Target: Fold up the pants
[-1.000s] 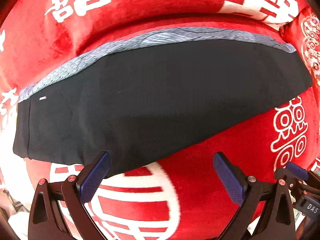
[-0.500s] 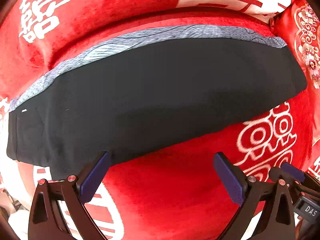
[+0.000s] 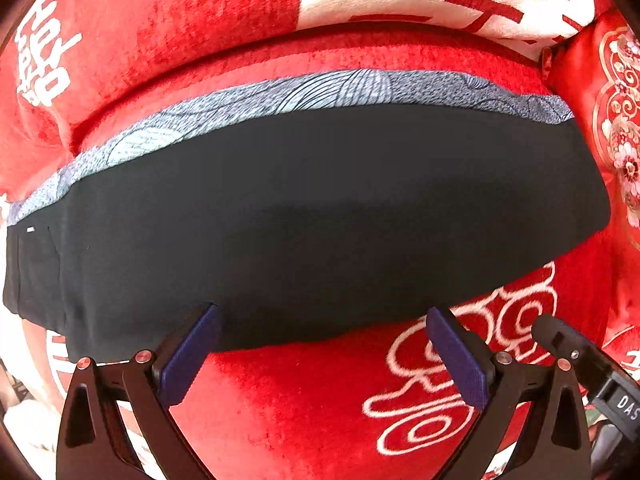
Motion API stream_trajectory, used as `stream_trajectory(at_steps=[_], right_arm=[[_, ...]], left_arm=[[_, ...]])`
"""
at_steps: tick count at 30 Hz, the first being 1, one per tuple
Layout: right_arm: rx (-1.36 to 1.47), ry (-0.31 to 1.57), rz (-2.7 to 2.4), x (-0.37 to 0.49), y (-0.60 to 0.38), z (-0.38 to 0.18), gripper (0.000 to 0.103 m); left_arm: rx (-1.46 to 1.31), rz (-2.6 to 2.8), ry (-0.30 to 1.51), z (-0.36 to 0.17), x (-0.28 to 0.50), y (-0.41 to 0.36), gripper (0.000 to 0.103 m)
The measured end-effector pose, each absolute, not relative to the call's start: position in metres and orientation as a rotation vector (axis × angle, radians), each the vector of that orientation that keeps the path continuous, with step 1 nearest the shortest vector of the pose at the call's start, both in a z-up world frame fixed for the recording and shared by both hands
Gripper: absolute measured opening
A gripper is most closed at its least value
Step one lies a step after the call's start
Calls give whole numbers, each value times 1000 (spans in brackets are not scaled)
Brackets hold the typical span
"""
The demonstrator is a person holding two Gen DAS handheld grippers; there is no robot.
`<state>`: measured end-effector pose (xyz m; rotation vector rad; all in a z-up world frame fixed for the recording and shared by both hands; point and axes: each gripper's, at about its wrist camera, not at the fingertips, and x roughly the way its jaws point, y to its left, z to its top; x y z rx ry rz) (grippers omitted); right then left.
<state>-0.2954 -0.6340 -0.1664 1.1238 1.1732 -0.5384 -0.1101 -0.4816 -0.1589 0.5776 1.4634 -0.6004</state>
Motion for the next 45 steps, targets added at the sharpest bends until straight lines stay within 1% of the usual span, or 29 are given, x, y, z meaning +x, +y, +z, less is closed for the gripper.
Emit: stream_trajectory(at_steps=[7, 16, 24, 28, 29, 34, 35, 38, 39, 40, 41, 42, 43, 44, 45], right_arm=[[1218, 1028, -550, -310, -663, -167, 69], [1316, 846, -544, -308, -674, -187, 69], [1426, 659, -499, -320, -684, -196, 69], [1428, 584, -500, -321, -689, -199, 69], [1419, 562, -508, -319, -691, -199, 69], [1387, 501, -526, -302, -698, -201, 69], [1383, 502, -523, -296, -700, -201, 71], [1406, 550, -512, -281, -707, -203, 69], [1422, 584, -519, -278, -710, -204, 63], [1434, 618, -527, -276, -712, -204, 49], [1442, 638, -526, -275, -713, -205, 41], [1445, 663, -529, -275, -715, -205, 24], [1439, 679, -534, -276, -716, -203, 18], [1432, 681, -528, -277, -716, -200, 17], [1423, 684, -527, -277, -715, -198, 16]], left_arm=[[567, -578, 1446, -156, -96, -509, 103], [559, -503, 1415, -174, -67, -521, 103], [512, -479, 1394, -196, -64, -523, 103], [508, -491, 1371, -195, -65, -520, 103], [507, -493, 1367, -200, -74, -509, 103], [490, -496, 1370, -201, -77, -497, 103], [491, -496, 1372, -202, -76, -494, 103], [511, -496, 1363, -196, -73, -495, 103], [513, -505, 1353, -189, -77, -496, 103], [511, -524, 1338, -184, -77, -497, 99], [511, -552, 1322, -178, -79, -497, 92], [516, -577, 1314, -173, -81, -497, 90], [525, -602, 1302, -170, -83, -497, 84], [530, -619, 1293, -167, -84, -497, 75], [539, -649, 1286, -166, -86, -497, 70]])
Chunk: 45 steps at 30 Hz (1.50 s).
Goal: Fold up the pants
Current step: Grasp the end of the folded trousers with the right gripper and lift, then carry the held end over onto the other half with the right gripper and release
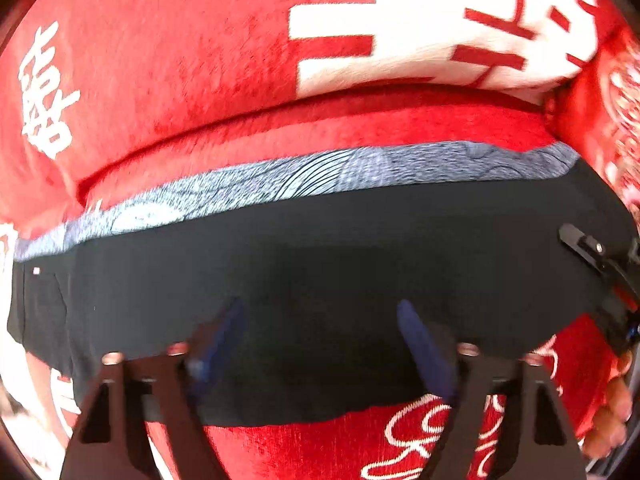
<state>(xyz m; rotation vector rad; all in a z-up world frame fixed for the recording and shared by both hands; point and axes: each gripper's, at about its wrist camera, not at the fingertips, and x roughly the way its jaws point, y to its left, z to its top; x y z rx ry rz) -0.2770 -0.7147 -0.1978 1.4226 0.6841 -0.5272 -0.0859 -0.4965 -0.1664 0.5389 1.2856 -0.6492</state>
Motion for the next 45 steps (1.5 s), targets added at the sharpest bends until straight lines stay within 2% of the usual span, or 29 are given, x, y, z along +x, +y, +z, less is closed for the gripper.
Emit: stream_trajectory(at_steps=[4, 7, 18, 23, 27, 28, 29, 30, 35, 40, 41, 42, 43, 45], right_arm=[[1346, 694, -522, -269, -707, -178, 15], [1273, 706, -503, -256, -699, -160, 14], [904, 813, -398, -174, -636, -83, 14], [732, 884, -335, -122, -588, -65, 15], [626, 948, -306, -82, -540, -65, 15], [600, 965, -302, -73, -528, -68, 16], [569, 987, -299, -64, -516, -72, 16], [534, 1013, -301, -53, -503, -78, 17], [397, 1139, -342, -23, -438, -123, 21], [182, 1214, -460, -1, -381, -164, 31], [118, 1224, -478, 0, -369, -167, 36], [85, 1231, -468, 1, -360, -169, 48], [71, 1236, -453, 0, -353, -169, 56], [53, 1238, -395, -9, -339, -165, 59]], left_arm=[[551, -706, 1327, -184, -95, -490, 68], [540, -719, 1233, -190, -102, -486, 68], [486, -806, 1156, -191, -102, -468, 68], [460, -883, 1217, -183, -87, -445, 68], [406, -831, 1264, -169, -56, -385, 68], [404, -785, 1263, -165, -44, -361, 71], [402, -750, 1262, -163, -35, -344, 85], [394, -703, 1256, -161, -22, -322, 90], [371, -550, 1262, -163, 30, -240, 91], [331, -446, 1281, -173, 71, -193, 91], [335, -435, 1277, -173, 76, -187, 91], [340, -432, 1272, -173, 80, -183, 91], [344, -434, 1271, -173, 79, -187, 91], [347, -449, 1273, -169, 78, -191, 91]])
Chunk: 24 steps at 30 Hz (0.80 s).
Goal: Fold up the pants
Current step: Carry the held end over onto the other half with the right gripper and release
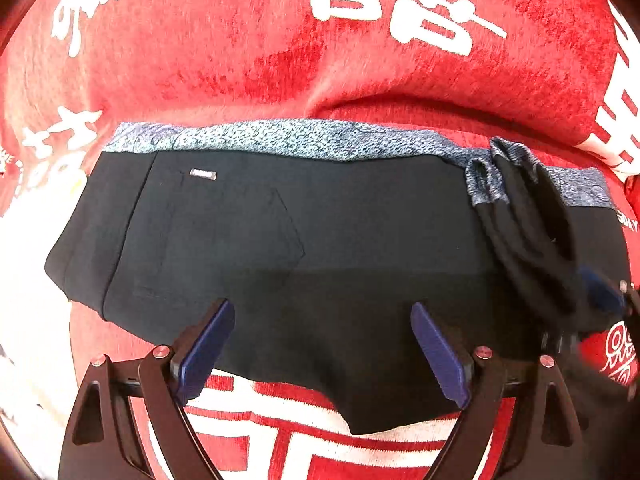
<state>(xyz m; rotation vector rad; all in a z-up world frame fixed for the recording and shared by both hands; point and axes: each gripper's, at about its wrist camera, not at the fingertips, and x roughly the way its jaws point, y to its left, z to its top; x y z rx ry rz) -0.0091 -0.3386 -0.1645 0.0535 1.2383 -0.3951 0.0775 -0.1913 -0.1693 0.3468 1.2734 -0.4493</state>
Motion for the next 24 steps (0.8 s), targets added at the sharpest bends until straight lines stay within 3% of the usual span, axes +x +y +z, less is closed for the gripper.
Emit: stream_trajectory(at_steps=[11, 16, 18, 19, 20, 21, 22, 23, 24], right_arm=[[293, 1205, -403, -91, -385, -123, 60], [409, 1214, -458, -105, -415, -127, 60], [450, 1214, -458, -109, -423, -129, 60], [470, 1210, -457, -110, -426, -130, 59], [489, 1203, -455, -117, -429, -128, 59], [507, 1195, -449, -119, -430, -129, 55], [519, 1191, -441, -121, -432, -129, 49], [532, 1190, -432, -124, -434, -130, 46], [542, 1193, -425, -126, -434, -131, 40]], left_arm=[[267, -769, 1299, -135, 76, -265, 91], [267, -927, 1364, -147, 69, -312, 90], [292, -936, 1386, -161, 69, -320, 74], [300, -938, 1422, -169, 70, -326, 60], [299, -939, 1440, -170, 68, -329, 53], [299, -934, 1447, -173, 68, -332, 53], [307, -930, 1437, -174, 68, -333, 43], [324, -924, 1427, -173, 67, -334, 20], [333, -926, 1429, -173, 67, -334, 16]])
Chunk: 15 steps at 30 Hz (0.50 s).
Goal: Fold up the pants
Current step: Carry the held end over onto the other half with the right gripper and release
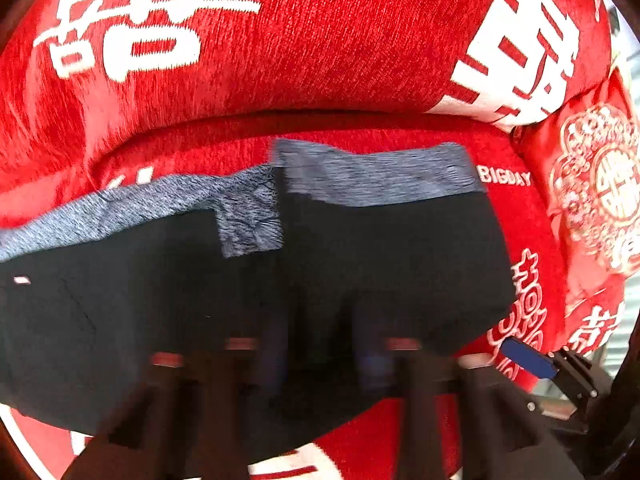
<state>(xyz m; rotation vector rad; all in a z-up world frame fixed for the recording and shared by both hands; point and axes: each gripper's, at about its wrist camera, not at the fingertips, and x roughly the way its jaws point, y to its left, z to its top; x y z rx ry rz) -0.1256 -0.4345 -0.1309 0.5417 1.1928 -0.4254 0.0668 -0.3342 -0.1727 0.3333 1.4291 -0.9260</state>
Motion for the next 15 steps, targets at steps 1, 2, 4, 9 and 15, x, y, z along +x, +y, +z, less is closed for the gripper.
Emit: stream_trajectory(at_steps=[1, 2, 4, 9, 15], right_arm=[[554, 1198, -419, -128, -436, -132, 36], [565, 1201, -415, -129, -437, -133, 35], [579, 1202, -413, -135, -440, -131, 34], [597, 1217, -418, -146, -446, -132, 34], [631, 1207, -400, -149, -457, -135, 35]], left_arm=[[317, -933, 1435, -168, 67, -333, 16], [301, -953, 1429, -160, 65, -330, 14], [305, -997, 1398, -144, 58, -324, 5], [388, -960, 1431, -164, 40, -312, 5], [319, -900, 1455, -185, 37, -303, 5]])
